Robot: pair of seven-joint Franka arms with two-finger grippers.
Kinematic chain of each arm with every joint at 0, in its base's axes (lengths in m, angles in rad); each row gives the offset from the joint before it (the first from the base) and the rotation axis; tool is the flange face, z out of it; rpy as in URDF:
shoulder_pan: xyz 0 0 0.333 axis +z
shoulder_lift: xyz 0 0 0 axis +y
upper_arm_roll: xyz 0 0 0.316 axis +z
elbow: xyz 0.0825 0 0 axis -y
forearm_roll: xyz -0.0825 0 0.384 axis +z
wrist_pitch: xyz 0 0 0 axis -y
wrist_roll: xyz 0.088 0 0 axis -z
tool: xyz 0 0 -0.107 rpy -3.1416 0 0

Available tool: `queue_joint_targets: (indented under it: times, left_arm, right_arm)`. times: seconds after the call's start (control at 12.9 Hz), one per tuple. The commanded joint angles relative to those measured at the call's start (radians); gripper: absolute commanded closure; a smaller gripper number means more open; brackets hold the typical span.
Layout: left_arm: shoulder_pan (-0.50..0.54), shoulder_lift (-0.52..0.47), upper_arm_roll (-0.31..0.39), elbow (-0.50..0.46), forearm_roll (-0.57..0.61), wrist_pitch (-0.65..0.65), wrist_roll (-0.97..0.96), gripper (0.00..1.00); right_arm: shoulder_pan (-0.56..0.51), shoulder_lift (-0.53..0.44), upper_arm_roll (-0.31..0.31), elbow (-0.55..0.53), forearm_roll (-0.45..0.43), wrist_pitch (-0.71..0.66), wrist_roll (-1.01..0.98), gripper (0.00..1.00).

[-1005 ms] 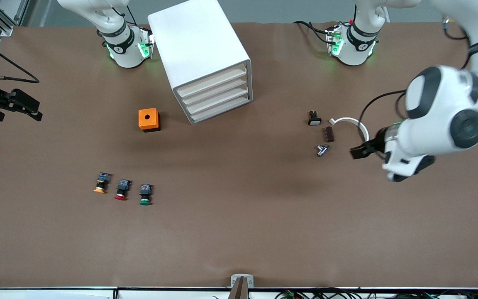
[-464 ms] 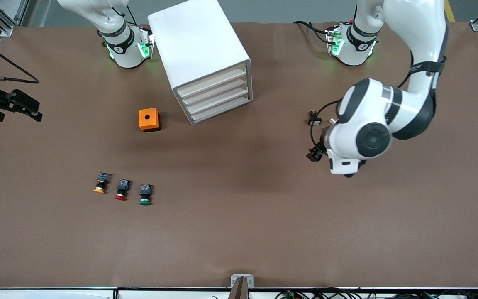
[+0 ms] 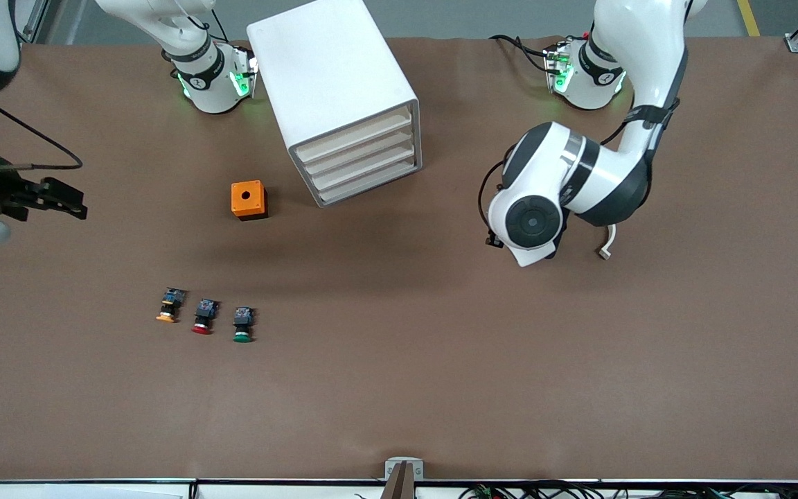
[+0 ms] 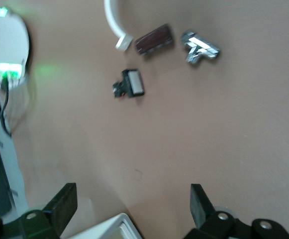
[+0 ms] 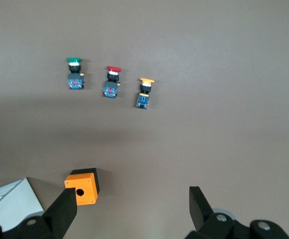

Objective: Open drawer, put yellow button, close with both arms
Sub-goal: 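Pull the drawer open with the left gripper while the right gripper reaches the yellow button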

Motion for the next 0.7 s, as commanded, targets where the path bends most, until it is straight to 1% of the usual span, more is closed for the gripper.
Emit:
queue_joint_targets:
  times: [0.0,0.08,0.15,0.31,0.39,0.46,0.54,0.62]
  left_arm:
    - [0.004,0.037,0.005,0.026,-0.106,-0.025,-0.085,0.0]
    - [0.006,0.05,0.008,0.03,-0.191,-0.025,-0.149,0.0]
    - [0.017,0.063,0.012,0.03,-0.26,-0.025,-0.256,0.0]
    - [0.017,0.105,0.018,0.067,-0.376,-0.014,-0.491,0.01]
    - [0.015,0.117,0.018,0.072,-0.429,-0.01,-0.571,0.01]
    - [0.014,0.119,0.016,0.07,-0.518,-0.002,-0.62,0.01]
    - [0.008,0.122,0.016,0.07,-0.611,-0.002,-0.63,0.01]
    - [0.005,0.129,0.012,0.07,-0.678,-0.002,-0.633,0.02]
  right_arm:
    - [-0.026,0.091,0.012,0.007,0.055,0.015,-0.024,0.0]
    - [-0.035,0.139,0.012,0.004,0.066,0.049,-0.023,0.0]
    - [-0.042,0.177,0.012,-0.007,0.067,0.087,-0.021,0.0]
    - [-0.056,0.248,0.012,-0.008,0.066,0.165,-0.023,0.0]
    - [-0.058,0.275,0.012,-0.008,0.067,0.184,-0.023,0.0]
    - [-0.053,0.306,0.01,-0.008,0.067,0.204,-0.021,0.0]
    - [-0.053,0.344,0.012,-0.01,0.066,0.24,0.006,0.0]
    - [-0.053,0.384,0.012,-0.011,0.066,0.279,0.025,0.0]
